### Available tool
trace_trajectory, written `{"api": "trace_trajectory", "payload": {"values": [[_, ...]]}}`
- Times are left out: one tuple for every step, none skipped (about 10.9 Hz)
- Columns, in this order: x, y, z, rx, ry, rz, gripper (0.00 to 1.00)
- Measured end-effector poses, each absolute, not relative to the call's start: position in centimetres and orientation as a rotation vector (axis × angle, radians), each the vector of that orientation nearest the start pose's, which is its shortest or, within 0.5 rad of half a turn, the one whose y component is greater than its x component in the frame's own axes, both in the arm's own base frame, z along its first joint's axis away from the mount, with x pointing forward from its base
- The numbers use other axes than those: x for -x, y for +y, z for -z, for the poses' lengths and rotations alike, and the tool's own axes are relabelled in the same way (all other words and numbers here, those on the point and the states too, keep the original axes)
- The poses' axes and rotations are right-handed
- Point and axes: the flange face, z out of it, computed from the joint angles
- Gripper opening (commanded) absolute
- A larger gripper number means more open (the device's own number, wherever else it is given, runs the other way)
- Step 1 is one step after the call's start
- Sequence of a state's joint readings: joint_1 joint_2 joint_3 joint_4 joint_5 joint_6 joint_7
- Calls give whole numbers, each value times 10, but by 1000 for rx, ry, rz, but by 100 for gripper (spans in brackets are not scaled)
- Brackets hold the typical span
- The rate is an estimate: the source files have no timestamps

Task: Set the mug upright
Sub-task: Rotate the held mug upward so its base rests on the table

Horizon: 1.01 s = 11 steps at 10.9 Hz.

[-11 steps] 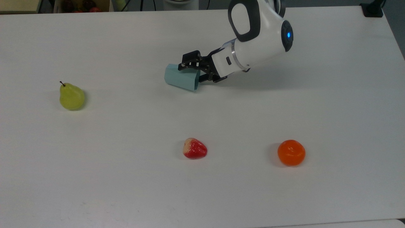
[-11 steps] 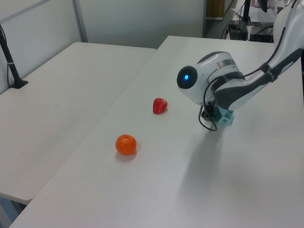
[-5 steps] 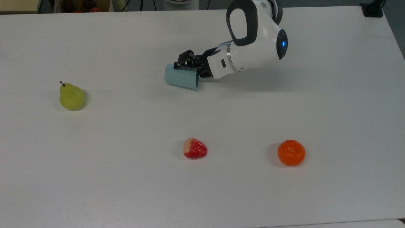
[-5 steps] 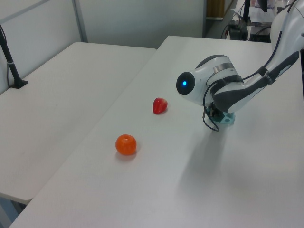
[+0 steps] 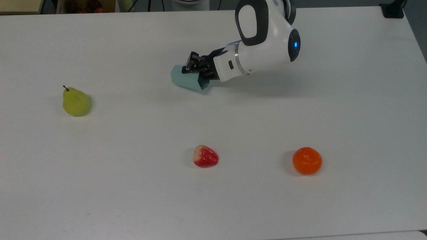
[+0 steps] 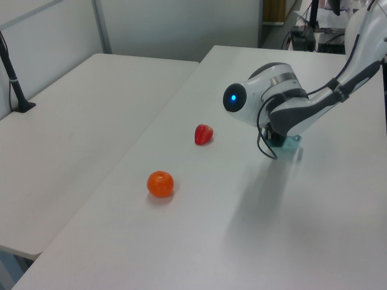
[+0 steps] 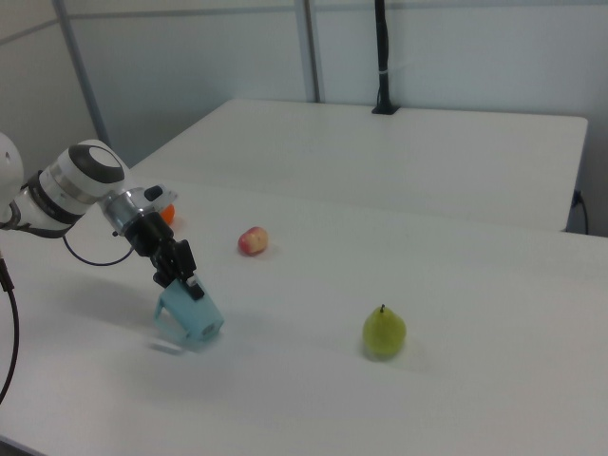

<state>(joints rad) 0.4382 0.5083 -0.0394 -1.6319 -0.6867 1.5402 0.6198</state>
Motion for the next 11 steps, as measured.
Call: {"api": "trace_trajectory", "payload": {"values": [[-598,175,-321,-2252,-20,208,1],[-599,172,-326,-2256,-20,209,1],[-600,169,-331,-2261,-28,205,1],[-601,166,-336,-2267,-38,200,1],[-602,162,-344,-2280,-48,200,1],[-602,157,-352,-2307,-29,221,1],[-603,155,-364,-2350,1,239,0],[-606,155,-375,-2411,36,214,0],[-611,158,-383,-2482,65,170,0],[-619,163,-390,-2571,96,107,0],[-626,169,-394,-2669,135,41,0]]}}
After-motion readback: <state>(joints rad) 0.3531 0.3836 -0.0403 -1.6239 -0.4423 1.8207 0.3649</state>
